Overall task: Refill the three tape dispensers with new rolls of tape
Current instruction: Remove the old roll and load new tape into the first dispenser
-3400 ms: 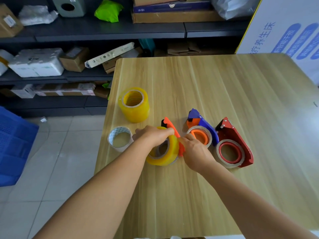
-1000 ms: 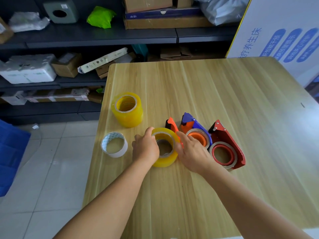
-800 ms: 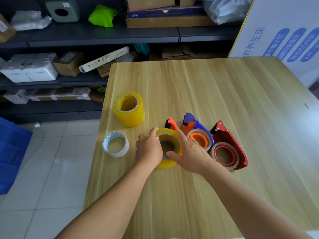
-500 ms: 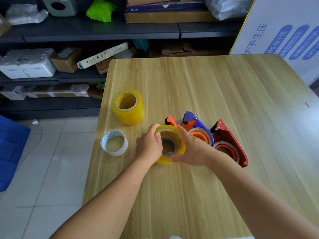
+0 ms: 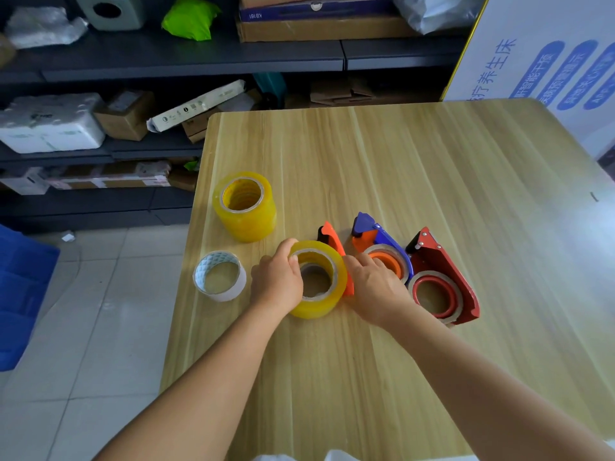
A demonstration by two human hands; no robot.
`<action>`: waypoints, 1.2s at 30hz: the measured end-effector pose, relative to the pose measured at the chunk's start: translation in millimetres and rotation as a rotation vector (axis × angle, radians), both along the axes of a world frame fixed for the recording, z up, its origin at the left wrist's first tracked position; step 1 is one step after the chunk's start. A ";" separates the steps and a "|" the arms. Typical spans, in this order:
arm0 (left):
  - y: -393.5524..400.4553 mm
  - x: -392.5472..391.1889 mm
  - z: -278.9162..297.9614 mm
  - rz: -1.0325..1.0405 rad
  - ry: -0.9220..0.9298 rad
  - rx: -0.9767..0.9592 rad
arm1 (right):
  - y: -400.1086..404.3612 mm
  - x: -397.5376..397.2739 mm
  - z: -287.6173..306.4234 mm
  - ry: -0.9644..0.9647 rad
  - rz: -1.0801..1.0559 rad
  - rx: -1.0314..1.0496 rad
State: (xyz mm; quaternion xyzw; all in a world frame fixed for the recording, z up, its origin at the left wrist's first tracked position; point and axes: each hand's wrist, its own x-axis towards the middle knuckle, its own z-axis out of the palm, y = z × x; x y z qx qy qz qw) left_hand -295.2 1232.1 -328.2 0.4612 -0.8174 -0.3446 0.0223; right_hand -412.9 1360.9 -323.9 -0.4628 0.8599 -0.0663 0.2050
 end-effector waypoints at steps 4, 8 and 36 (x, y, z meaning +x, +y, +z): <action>4.3 -3.0 1.8 -0.046 -0.002 -0.085 | 1.7 -4.6 -1.5 0.006 0.006 0.005; 6.8 -1.0 1.1 -0.139 0.069 -0.084 | 3.7 -8.5 -2.5 -0.061 -0.015 -0.027; -16.3 -7.5 -13.5 -0.111 0.110 0.075 | -6.4 -6.7 15.9 -0.233 -0.058 0.074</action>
